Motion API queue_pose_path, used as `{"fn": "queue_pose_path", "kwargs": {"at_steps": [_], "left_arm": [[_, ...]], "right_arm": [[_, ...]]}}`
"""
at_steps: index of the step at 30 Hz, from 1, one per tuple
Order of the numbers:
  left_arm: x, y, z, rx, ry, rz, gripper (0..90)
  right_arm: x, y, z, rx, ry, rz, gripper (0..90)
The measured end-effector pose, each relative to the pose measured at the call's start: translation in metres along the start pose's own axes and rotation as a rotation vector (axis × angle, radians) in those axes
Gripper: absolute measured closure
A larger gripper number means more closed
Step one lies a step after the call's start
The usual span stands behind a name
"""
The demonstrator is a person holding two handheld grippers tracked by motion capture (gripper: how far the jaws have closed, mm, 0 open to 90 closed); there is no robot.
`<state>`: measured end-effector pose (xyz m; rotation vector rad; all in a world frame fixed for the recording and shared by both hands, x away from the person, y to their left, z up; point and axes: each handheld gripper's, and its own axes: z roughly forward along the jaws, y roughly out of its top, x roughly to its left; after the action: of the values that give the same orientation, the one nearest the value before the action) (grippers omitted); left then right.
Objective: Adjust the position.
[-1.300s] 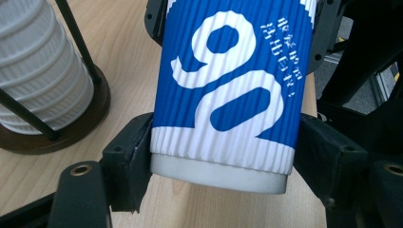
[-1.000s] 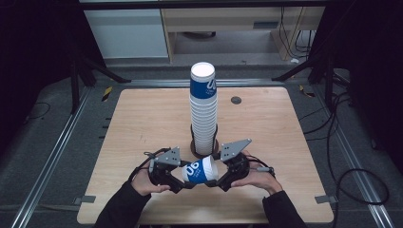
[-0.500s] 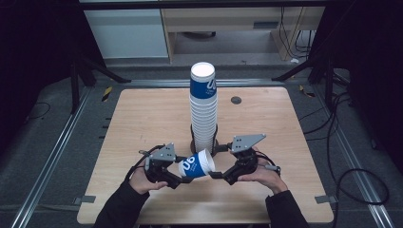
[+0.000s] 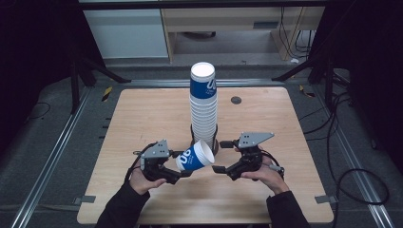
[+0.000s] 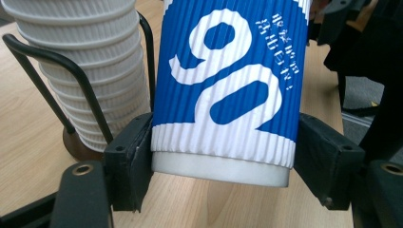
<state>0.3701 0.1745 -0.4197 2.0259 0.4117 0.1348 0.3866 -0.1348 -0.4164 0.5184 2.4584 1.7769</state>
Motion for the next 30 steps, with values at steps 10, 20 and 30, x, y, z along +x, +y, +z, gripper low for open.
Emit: {"fn": "queue_pose_path", "kwargs": {"at_steps": [10, 20, 30], "left_arm": [[-0.010, 0.003, 0.007, -0.012, -0.025, 0.027, 27.2], [-0.018, 0.004, 0.014, 0.002, -0.049, 0.057, 27.2], [-0.017, 0.004, 0.016, 0.014, -0.060, 0.060, 27.0]], "right_arm": [[0.004, -0.001, 0.012, -0.012, 0.071, 0.032, 5.8], [0.006, -0.003, 0.021, -0.001, 0.123, 0.048, 10.0], [0.005, -0.004, 0.021, 0.015, 0.152, 0.066, 13.1]]}}
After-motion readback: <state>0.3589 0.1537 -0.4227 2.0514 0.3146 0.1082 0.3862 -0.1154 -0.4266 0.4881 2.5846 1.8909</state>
